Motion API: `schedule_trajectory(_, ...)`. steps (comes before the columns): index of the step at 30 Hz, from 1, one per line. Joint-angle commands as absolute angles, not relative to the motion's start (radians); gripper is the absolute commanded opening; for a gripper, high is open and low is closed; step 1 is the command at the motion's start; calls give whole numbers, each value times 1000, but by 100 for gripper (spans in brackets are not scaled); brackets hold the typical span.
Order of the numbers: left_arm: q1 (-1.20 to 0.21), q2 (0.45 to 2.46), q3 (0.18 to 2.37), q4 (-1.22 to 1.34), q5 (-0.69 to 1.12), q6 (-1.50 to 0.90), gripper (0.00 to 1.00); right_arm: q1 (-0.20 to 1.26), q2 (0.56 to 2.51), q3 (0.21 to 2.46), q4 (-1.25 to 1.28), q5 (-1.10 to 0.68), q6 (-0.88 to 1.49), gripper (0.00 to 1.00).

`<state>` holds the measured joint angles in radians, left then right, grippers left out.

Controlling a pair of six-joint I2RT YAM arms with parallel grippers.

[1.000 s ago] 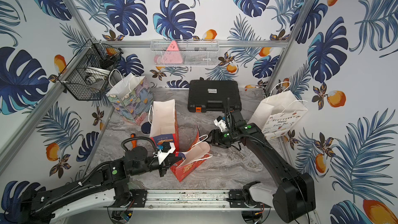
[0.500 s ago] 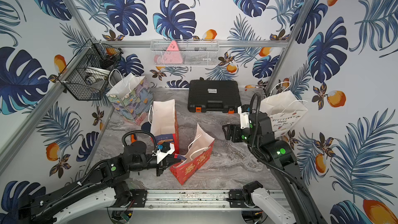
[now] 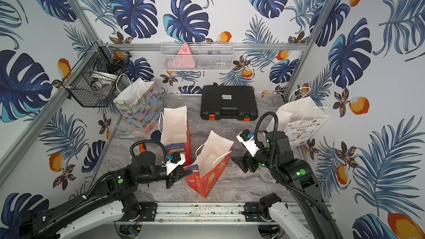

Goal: Put away the paper bag
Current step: Adjust the paper bag at the center of the board.

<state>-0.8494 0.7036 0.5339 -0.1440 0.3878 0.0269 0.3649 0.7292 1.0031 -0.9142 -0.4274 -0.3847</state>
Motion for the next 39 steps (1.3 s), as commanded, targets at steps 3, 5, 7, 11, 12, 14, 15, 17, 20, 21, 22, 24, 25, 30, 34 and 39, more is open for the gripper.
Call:
schedule_trajectory(3, -847, 699, 541, -178, 361, 42, 46, 366, 775, 988, -844, -400, -465, 85)
schedule_trajectory(5, -847, 685, 549, -193, 332, 25, 60, 365, 806, 985, -841, -384, -471, 85)
schedule_trajectory(7, -848, 674, 564, -213, 330, 16, 74, 365, 821, 974, -831, -382, -470, 85)
schedule_trajectory(11, -847, 678, 583, -238, 311, -27, 99, 366, 819, 952, -793, -386, -443, 84)
schedule_trajectory(12, -847, 674, 583, -234, 306, -38, 99, 365, 818, 950, -787, -388, -435, 84)
schedule_trajectory(14, -847, 660, 575, -209, 291, -65, 99, 366, 814, 953, -789, -398, -426, 84)
schedule_trajectory(15, -847, 652, 573, -198, 284, -79, 99, 367, 814, 958, -792, -398, -416, 84)
schedule_trajectory(17, -847, 634, 571, -184, 260, -104, 99, 368, 814, 974, -808, -381, -382, 84)
schedule_trajectory(20, -847, 607, 569, -185, 226, -117, 99, 368, 825, 1021, -846, -325, -288, 82)
schedule_trajectory(21, -847, 600, 571, -189, 210, -122, 99, 368, 831, 1047, -872, -306, -251, 81)
schedule_trajectory(22, -847, 596, 575, -199, 192, -124, 99, 368, 840, 1073, -908, -293, -217, 80)
schedule_trajectory(24, -847, 597, 589, -219, 172, -122, 99, 373, 858, 1124, -981, -280, -166, 77)
schedule_trajectory(25, -847, 597, 596, -230, 178, -119, 99, 380, 866, 1164, -1024, -279, -141, 75)
schedule_trajectory(30, -847, 606, 591, -212, 230, -123, 99, 492, 872, 1277, -1190, -248, -29, 68)
schedule_trajectory(34, -847, 616, 592, -235, 302, -93, 99, 542, 852, 1345, -1260, -271, -16, 65)
schedule_trajectory(39, -847, 607, 596, -257, 322, -62, 97, 543, 873, 1402, -1314, -357, -18, 57)
